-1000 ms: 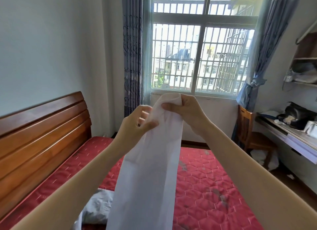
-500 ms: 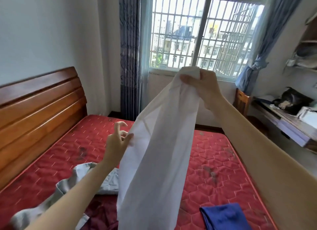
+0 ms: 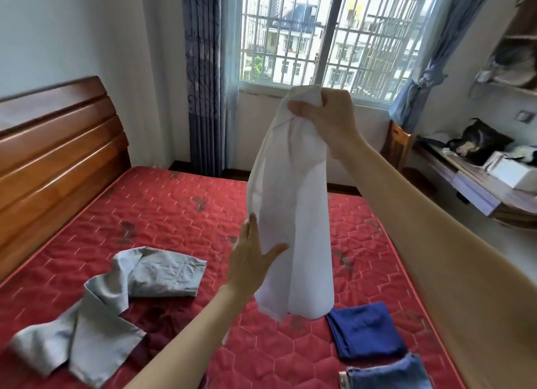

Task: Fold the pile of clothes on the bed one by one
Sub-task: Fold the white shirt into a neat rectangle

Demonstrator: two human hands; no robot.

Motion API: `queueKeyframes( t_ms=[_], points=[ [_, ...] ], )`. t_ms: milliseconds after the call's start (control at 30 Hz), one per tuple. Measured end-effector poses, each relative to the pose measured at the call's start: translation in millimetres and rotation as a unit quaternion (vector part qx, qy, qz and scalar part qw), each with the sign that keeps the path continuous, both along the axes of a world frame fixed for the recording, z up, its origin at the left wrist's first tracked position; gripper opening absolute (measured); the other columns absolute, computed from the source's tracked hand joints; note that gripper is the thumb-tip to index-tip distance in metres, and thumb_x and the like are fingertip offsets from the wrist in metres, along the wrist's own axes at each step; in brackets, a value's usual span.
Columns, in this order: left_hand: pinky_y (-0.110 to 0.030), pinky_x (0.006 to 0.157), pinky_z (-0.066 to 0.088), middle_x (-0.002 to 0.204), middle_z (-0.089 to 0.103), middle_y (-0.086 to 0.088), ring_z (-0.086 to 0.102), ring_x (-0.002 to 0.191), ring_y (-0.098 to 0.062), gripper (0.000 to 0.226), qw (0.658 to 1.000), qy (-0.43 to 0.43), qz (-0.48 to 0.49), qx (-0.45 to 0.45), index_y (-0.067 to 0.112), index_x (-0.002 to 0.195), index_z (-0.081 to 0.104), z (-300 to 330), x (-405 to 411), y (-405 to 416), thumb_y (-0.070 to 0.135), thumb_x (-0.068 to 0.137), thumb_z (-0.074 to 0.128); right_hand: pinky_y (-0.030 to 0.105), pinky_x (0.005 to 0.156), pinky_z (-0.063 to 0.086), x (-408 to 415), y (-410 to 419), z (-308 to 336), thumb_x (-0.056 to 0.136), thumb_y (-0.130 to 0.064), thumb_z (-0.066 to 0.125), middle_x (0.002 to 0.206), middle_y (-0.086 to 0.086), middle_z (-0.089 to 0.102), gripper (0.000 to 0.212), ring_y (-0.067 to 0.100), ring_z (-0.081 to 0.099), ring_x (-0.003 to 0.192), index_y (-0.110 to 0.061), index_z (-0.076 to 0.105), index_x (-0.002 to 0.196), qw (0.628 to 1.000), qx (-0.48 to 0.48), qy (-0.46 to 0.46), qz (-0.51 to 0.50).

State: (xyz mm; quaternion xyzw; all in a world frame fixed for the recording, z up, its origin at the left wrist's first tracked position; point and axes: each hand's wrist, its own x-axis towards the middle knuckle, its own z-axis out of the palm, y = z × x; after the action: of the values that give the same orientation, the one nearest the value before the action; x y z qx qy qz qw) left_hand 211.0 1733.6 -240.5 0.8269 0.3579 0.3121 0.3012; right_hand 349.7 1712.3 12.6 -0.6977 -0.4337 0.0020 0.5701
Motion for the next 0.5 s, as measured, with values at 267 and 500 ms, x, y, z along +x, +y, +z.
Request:
queueKeyframes(
  t_ms=[267, 500],
  points=[
    [-0.048, 0.104, 0.037, 0.141, 0.042, -0.026, 0.045, 0.126, -0.040, 0.088, 0.992, 0.053, 0.108, 0.050, -0.007, 0.147, 0.023, -2.4, 41.6, -7.3, 0.029, 0.080, 0.067, 0.041, 0.077, 0.054, 12.7, -10.4, -14.1, 0.073, -0.030, 0.081, 0.081, 0.003, 0.072, 0.015, 0.022, 0.067, 0.080, -0.021, 0.069, 0.073, 0.998, 0.004, 0.004, -0.058],
    [-0.049, 0.083, 0.051, 0.084, 0.066, -0.014, 0.064, 0.075, -0.032, 0.034, 0.989, -0.078, 0.047, 0.119, -0.004, 0.111, 0.064, -11.7, 5.3, 13.9, -0.013, 0.079, 0.059, 0.048, 0.077, 0.055, 25.0, -30.8, -37.3, 0.072, -0.029, 0.082, 0.088, 0.011, 0.074, 0.023, 0.027, 0.069, 0.082, -0.011, 0.073, 0.083, 0.996, -0.003, 0.035, -0.086]
  ],
)
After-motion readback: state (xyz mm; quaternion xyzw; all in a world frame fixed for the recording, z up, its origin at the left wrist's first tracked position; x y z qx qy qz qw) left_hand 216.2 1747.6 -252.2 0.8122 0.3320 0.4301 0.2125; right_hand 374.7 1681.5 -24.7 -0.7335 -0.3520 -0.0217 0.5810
